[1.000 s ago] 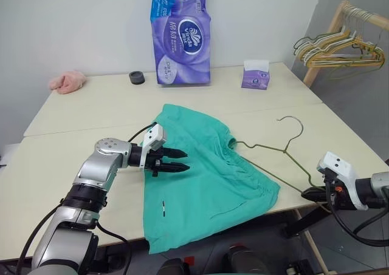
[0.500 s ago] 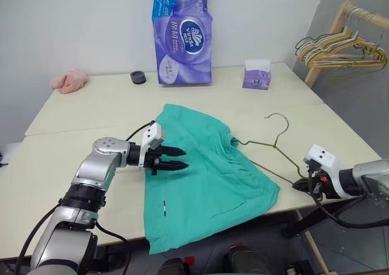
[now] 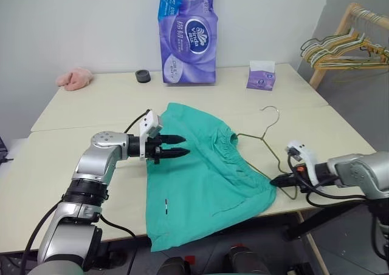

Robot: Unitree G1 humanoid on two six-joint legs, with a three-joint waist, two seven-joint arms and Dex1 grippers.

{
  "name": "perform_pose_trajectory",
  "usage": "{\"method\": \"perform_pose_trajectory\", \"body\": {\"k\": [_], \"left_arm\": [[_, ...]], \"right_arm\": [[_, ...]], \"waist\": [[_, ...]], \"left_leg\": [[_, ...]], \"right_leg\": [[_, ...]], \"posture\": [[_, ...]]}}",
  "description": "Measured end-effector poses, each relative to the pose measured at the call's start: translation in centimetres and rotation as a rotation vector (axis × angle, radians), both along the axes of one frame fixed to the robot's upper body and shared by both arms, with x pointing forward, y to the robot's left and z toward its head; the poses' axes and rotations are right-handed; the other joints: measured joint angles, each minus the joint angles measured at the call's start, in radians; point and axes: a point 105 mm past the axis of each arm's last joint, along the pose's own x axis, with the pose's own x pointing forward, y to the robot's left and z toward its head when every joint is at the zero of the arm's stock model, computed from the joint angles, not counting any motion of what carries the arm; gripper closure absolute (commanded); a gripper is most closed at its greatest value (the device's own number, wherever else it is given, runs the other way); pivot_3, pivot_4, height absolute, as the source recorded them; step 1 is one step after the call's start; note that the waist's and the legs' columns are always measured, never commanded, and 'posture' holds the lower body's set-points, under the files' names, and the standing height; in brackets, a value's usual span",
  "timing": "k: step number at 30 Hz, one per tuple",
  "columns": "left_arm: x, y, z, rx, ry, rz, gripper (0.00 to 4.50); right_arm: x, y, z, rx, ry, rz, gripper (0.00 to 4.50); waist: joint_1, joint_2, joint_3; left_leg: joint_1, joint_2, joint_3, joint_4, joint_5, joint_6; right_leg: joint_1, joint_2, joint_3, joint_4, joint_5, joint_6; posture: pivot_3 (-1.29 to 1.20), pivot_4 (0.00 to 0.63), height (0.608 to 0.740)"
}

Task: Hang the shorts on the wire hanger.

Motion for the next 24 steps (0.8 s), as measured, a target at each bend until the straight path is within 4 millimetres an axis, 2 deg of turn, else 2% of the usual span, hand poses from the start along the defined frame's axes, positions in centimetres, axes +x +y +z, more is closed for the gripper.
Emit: {"method": "perform_pose_trajectory", "body": {"k": [5,10,12,17,21,24], "left_arm": [[1.0,0.3,0.8,-0.023,-0.028,0.069,2.01],[2.7,0.7,2.3,-0.061,-0.083,0.167,0.59],[3.5,0.4,3.9,-0.103,-0.114,0.183,0.02],[4.2,-0.6,8.4,-0.142,-0.222,0.108,0.02],[3.9,-0.8,9.7,-0.013,-0.304,-0.02,0.02],[3.9,-0.6,9.7,0.105,-0.342,-0.101,0.02]], "right_arm": [[2.0,0.1,2.0,0.01,-0.105,-0.058,4.5],[2.5,0.2,3.5,0.0,-0.18,-0.06,4.5],[2.6,0.8,4.7,-0.017,-0.257,-0.027,4.5],[2.4,2.5,6.3,-0.051,-0.397,0.062,4.5],[1.6,4.1,6.4,-0.102,-0.463,0.168,4.5],[1.2,4.5,6.5,-0.138,-0.5,0.222,4.5]], "waist": [[0.001,0.0,0.0],[0.006,0.0,0.0],[0.007,0.0,0.0],[0.001,0.0,0.0],[-0.008,0.0,0.0],[-0.011,0.0,0.0]], "left_leg": [[-0.004,-0.001,0.0,0.0,0.0,0.0],[-0.004,-0.001,-0.001,0.0,0.0,0.0],[-0.006,-0.001,-0.001,0.001,0.0,0.0],[-0.006,-0.001,0.0,0.001,0.0,0.0],[-0.006,-0.002,0.0,0.001,0.0,0.0],[-0.006,-0.002,0.0,0.001,0.0,0.0]], "right_leg": [[-0.005,-0.001,-0.001,0.001,0.001,0.0],[-0.005,-0.001,-0.001,0.001,0.001,0.0],[-0.006,-0.001,-0.002,0.002,0.001,0.0],[-0.006,-0.001,-0.002,0.002,0.001,0.001],[-0.007,-0.001,-0.001,0.002,0.001,0.001],[-0.007,-0.001,-0.001,0.001,0.001,0.001]], "posture": [[-0.13,0.029,0.74],[-0.14,0.025,0.74],[-0.15,0.023,0.74],[-0.16,0.021,0.74],[-0.17,0.02,0.74],[-0.18,0.019,0.74]]}}
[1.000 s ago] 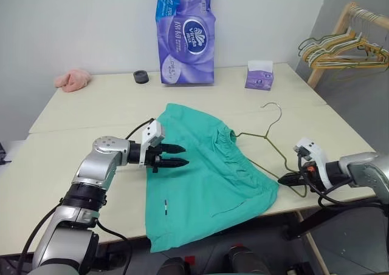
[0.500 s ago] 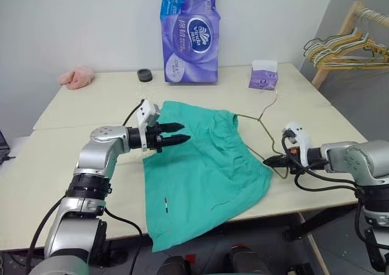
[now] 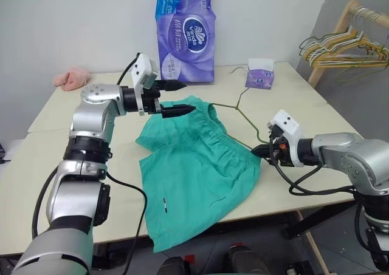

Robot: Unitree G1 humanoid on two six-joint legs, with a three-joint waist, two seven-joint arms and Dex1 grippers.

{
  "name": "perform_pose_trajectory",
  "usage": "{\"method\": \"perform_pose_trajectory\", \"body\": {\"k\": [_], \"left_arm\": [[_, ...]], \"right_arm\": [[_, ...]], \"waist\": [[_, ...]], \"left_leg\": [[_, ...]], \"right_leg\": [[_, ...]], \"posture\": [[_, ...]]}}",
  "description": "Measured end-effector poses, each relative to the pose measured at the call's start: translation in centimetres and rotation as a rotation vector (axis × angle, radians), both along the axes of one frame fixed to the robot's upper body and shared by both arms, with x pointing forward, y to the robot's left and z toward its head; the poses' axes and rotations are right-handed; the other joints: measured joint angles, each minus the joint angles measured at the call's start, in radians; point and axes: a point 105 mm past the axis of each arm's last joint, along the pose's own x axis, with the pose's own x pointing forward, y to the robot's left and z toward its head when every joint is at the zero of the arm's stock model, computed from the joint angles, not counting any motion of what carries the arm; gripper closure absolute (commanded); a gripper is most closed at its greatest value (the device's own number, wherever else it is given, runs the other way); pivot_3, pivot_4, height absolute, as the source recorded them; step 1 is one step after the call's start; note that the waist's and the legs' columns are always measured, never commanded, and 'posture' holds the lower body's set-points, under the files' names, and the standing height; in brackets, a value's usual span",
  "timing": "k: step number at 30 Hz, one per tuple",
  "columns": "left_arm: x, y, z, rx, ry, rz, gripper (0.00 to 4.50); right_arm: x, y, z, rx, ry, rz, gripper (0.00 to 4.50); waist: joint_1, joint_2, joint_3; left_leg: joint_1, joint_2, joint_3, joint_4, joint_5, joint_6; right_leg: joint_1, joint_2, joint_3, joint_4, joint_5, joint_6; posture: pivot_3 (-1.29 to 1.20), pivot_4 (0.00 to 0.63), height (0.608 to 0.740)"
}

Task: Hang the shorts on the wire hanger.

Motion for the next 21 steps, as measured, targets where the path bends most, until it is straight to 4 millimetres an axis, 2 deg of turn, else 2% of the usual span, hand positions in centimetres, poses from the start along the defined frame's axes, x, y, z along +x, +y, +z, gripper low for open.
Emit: {"method": "perform_pose_trajectory", "body": {"k": [7,12,14,18,21], "left_arm": [[-0.1,1.4,-1.7,0.294,-0.051,-0.108,0.02],[0.0,0.6,-2.9,0.333,-0.063,-0.154,0.02],[-0.2,0.2,-3.5,0.349,-0.045,-0.191,0.02],[-0.8,0.3,-5.8,0.381,0.021,-0.216,0.02],[-1.1,0.4,-6.8,0.405,0.047,-0.227,0.02]], "right_arm": [[-1.1,0.3,-0.9,-0.098,-0.045,0.105,4.5],[-1.6,0.8,-0.6,-0.126,-0.094,0.164,4.5],[-1.7,1.1,-0.5,-0.127,-0.105,0.18,4.5],[-1.8,1.1,-0.3,-0.141,-0.12,0.192,4.5],[-1.9,1.1,-0.2,-0.14,-0.124,0.206,4.5]], "waist": [[-0.01,0.0,0.0],[-0.017,0.0,0.0],[-0.023,0.0,0.0],[-0.031,0.0,0.0],[-0.032,0.0,0.0]], "left_leg": [[-0.002,0.0,0.0,0.0,0.0,0.0],[-0.003,0.0,0.0,0.001,0.0,0.0],[-0.009,0.0,0.0,0.002,0.0,0.0],[-0.012,0.0,0.0,0.002,0.0,0.0],[-0.013,0.0,0.0,0.003,0.0,0.0]], "right_leg": [[-0.001,0.0,0.0,0.0,0.0,0.0],[-0.002,0.0,0.0,0.0,0.0,0.0],[-0.008,0.0,0.0,0.002,0.0,0.0],[-0.013,0.0,0.001,0.007,0.0,0.001],[-0.015,0.0,0.001,0.008,-0.001,0.001]], "posture": [[-0.19,0.02,0.74],[-0.2,0.023,0.74],[-0.2,0.023,0.74],[-0.2,0.024,0.74],[-0.2,0.024,0.74]]}}
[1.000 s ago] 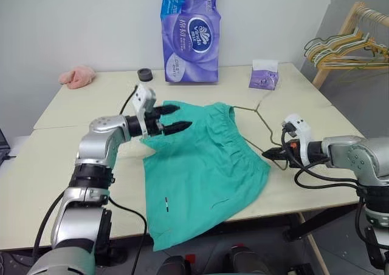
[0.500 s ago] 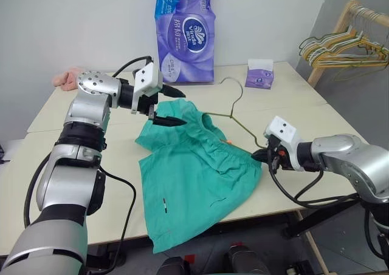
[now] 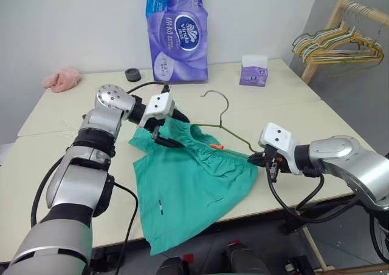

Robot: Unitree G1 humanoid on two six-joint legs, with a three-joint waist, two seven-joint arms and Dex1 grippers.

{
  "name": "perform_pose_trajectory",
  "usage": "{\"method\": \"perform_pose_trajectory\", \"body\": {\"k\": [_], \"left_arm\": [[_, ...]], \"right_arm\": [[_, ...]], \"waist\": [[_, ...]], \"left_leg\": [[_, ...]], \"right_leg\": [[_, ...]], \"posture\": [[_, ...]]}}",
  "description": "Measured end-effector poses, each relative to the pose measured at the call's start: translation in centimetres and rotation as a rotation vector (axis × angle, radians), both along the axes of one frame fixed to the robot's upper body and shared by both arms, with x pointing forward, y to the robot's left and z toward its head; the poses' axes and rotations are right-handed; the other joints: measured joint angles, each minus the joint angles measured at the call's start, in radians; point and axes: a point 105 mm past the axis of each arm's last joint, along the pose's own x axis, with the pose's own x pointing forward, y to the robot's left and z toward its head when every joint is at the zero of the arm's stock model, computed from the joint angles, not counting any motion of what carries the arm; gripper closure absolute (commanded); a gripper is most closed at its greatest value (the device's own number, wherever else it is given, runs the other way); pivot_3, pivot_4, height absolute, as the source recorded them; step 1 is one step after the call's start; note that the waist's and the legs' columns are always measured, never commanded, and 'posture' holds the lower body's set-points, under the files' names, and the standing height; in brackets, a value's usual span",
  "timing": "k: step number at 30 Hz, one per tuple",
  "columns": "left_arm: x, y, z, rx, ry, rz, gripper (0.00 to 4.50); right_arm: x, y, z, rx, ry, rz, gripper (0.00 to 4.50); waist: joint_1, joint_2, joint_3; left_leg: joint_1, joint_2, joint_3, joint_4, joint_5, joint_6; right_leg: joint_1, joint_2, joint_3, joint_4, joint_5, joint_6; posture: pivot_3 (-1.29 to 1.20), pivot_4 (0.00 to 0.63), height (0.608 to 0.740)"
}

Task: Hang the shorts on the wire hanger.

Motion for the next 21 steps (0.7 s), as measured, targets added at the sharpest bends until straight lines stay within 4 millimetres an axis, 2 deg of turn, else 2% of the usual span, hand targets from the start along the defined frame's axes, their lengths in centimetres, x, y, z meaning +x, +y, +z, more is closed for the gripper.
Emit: {"method": "perform_pose_trajectory", "body": {"k": [1,5,17,21], "left_arm": [[-0.1,0.0,-0.2,0.006,0.002,-0.003,0.02],[-0.1,0.3,-1.0,0.023,0.033,0.006,0.88],[-0.3,0.3,-1.8,0.011,0.073,0.018,4.47],[-0.8,0.1,-2.8,0.018,0.095,0.003,4.47]], "right_arm": [[0.0,0.0,0.0,0.0,-0.001,0.004,4.5],[0.0,0.2,0.2,0.0,-0.018,0.018,4.5],[-0.2,0.6,0.7,-0.01,-0.074,0.072,4.5],[-0.1,0.3,0.8,-0.033,-0.122,0.087,4.5]], "waist": [[0.0,0.0,0.0],[0.0,0.0,0.0],[-0.002,0.0,0.0],[-0.004,0.0,0.0]], "left_leg": [[0.0,0.0,0.0,0.0,0.0,0.0],[0.0,0.0,0.0,0.001,0.0,0.0],[-0.001,0.0,0.0,0.001,0.0,0.0],[-0.001,0.0,0.0,0.001,0.0,0.0]], "right_leg": [[0.0,0.0,0.0,0.0,0.0,0.0],[0.0,0.0,0.0,0.0,0.0,0.0],[0.0,0.0,0.0,0.001,0.0,0.0],[0.0,0.0,0.0,0.001,0.0,0.0]], "posture": [[-0.2,0.024,0.74],[-0.2,0.024,0.74],[-0.21,0.017,0.74],[-0.21,0.013,0.74]]}}
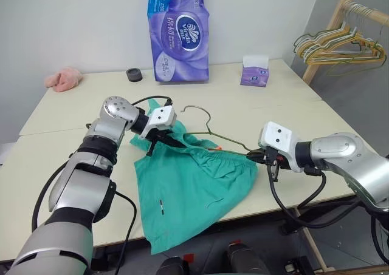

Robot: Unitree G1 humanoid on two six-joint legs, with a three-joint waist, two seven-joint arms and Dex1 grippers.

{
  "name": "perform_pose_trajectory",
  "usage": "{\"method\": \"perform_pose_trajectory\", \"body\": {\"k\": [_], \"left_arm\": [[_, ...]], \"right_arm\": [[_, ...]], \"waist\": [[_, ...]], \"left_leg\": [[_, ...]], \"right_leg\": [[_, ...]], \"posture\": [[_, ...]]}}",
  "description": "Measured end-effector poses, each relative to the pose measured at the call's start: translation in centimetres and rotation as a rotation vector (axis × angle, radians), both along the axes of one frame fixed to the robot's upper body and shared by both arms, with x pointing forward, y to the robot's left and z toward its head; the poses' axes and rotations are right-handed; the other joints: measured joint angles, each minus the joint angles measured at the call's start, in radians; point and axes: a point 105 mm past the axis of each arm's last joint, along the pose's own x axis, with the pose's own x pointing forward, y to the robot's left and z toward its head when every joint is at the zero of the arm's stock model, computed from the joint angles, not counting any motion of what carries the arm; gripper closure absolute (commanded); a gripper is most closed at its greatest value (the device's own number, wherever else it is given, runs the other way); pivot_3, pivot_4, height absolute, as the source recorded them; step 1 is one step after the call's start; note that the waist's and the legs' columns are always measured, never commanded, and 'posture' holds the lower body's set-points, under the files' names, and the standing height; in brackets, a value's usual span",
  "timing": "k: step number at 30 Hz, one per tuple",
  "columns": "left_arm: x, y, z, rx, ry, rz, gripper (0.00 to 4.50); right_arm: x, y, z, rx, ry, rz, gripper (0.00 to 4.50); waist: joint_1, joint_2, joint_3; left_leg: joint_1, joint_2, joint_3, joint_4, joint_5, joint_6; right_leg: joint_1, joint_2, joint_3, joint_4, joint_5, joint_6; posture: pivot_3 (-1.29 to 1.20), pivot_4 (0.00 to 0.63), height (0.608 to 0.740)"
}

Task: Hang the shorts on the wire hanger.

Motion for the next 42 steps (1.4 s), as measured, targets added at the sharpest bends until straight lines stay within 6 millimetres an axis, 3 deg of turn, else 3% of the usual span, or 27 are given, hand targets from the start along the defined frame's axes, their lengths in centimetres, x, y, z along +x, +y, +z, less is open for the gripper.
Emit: {"method": "perform_pose_trajectory", "body": {"k": [4,7,11,15,18,21,23,26,30,36,39,42], "left_arm": [[-0.2,-0.1,-0.2,0.004,-0.001,-0.011,4.47],[-0.3,-0.4,-0.1,0.002,-0.011,-0.025,4.5],[-0.3,0.2,-0.2,0.005,-0.011,-0.007,4.5],[-0.2,0.4,0.0,-0.009,-0.014,0.011,4.5],[-0.1,0.6,0.0,-0.018,-0.008,0.025,4.5],[0.0,0.5,0.2,-0.029,-0.01,0.033,4.5],[0.0,0.6,0.4,-0.04,-0.01,0.044,4.5],[0.1,0.7,0.4,-0.045,-0.008,0.055,4.5],[0.3,0.6,0.8,-0.057,-0.021,0.064,4.5],[0.3,0.7,1.0,-0.065,-0.02,0.074,4.5],[0.3,0.6,1.3,-0.07,-0.035,0.068,4.5],[0.3,0.6,1.2,-0.071,-0.034,0.07,4.5]], "right_arm": [[-0.1,-0.2,-0.2,-0.041,-0.04,0.038,4.5],[0.1,-1.3,0.0,-0.105,-0.11,0.068,3.87],[0.6,-4.3,-0.8,-0.155,-0.094,-0.009,2.56],[1.1,-8.4,-0.1,-0.129,-0.11,-0.193,1.21],[1.0,-9.5,-0.1,0.031,-0.088,-0.331,0.21],[0.2,-8.4,-2.2,0.285,0.057,-0.451,0.21],[-0.5,-7.3,-4.4,0.391,0.173,-0.514,0.21],[-0.6,-5.6,-5.9,0.504,0.267,-0.575,0.21],[0.0,-3.5,-6.3,0.581,0.332,-0.586,0.21],[0.9,-2.6,-8.1,0.59,0.455,-0.642,0.21],[1.3,-2.1,-9.1,0.598,0.544,-0.684,0.76],[1.8,-2.0,-9.1,0.623,0.581,-0.711,1.75]], "waist": [[-0.001,0.0,0.0],[0.0,0.0,-0.001],[-0.001,0.0,-0.001],[0.008,-0.001,-0.001],[0.012,-0.003,-0.003],[0.011,-0.004,-0.004],[0.011,-0.004,-0.004],[0.01,-0.004,-0.004],[0.008,-0.004,-0.005],[0.01,-0.003,-0.005],[0.008,-0.003,-0.005],[0.008,-0.003,-0.005]], "left_leg": [[0.0,0.0,0.0,0.0,0.0,0.0],[0.0,0.0,0.0,0.001,0.0,0.0],[0.0,0.0,0.001,0.001,0.0,0.0],[0.0,0.0,0.001,0.001,0.0,0.0],[0.001,0.0,0.0,0.002,0.0,0.0],[0.002,0.0,0.0,0.002,0.0,0.0],[0.002,0.0,0.0,0.002,0.0,0.0],[0.002,0.0,0.001,0.003,0.0,0.0],[0.002,0.0,0.001,0.003,0.0,0.0],[0.001,-0.001,0.0,0.004,0.0,0.0],[0.001,-0.001,0.0,0.004,0.0,0.0],[0.001,-0.001,0.0,0.004,0.0,0.0]], "right_leg": [[0.0,0.0,0.0,0.0,0.0,0.0],[0.0,0.0,0.0,0.0,0.0,0.0],[0.0,0.0,0.0,0.001,0.0,0.0],[0.001,0.0,0.001,0.002,0.0,0.0],[0.002,0.0,0.001,0.002,0.0,0.0],[0.002,0.001,0.001,0.003,0.0,0.0],[0.002,0.001,0.002,0.004,0.0,0.0],[0.002,0.001,0.002,0.004,0.0,0.0],[0.002,0.001,0.002,0.004,0.0,0.0],[0.002,0.0,0.002,0.005,0.0,0.0],[0.001,0.0,0.002,0.005,0.0,0.0],[0.001,0.0,0.002,0.005,0.0,0.0]], "posture": [[-0.21,0.013,0.74],[-0.2,0.012,0.74],[-0.2,0.016,0.74],[-0.2,0.023,0.74],[-0.2,0.023,0.74],[-0.2,0.026,0.74],[-0.2,0.025,0.74],[-0.2,0.025,0.74],[-0.19,0.023,0.74],[-0.18,0.022,0.74],[-0.18,0.022,0.74],[-0.18,0.022,0.74]]}}
